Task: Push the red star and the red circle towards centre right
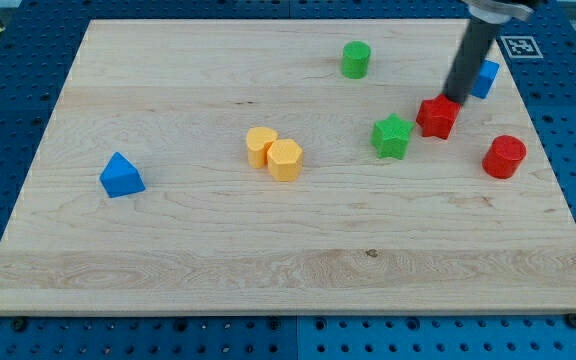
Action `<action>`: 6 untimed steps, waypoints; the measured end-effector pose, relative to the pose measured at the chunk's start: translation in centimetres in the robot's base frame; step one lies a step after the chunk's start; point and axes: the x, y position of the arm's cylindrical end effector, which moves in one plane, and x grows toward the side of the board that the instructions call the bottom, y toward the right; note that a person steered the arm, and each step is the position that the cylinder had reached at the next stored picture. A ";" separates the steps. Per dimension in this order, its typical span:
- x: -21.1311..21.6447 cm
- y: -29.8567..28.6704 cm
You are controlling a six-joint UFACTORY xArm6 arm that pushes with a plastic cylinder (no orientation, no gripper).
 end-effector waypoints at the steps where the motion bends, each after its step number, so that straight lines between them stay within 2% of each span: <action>1: -1.7 -5.3; 2: 0.3 -6.3; 4: 6.7 5.2; 6: 5.3 1.1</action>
